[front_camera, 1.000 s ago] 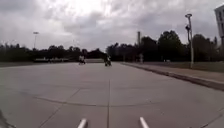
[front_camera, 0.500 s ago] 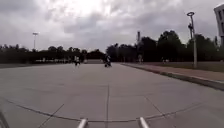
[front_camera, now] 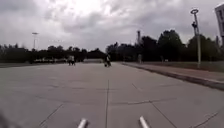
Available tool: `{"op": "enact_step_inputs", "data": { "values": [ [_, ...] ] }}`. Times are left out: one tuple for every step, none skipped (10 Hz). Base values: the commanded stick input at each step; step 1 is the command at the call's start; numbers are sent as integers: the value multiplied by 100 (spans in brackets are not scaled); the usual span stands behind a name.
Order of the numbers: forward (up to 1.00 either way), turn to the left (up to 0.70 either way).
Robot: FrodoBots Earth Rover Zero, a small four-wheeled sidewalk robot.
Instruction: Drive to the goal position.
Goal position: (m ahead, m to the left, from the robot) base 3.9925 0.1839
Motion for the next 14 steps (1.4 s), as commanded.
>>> {"op": "enact_step_inputs", "data": {
  "values": [
    [70,0],
    [70,0],
    [70,0],
    [70,0],
    [70,0],
    [70,0],
    [70,0],
    [70,0],
    [70,0],
    [70,0],
    [70,4],
    [70,6],
    [70,0],
    [70,0]
  ]
}}
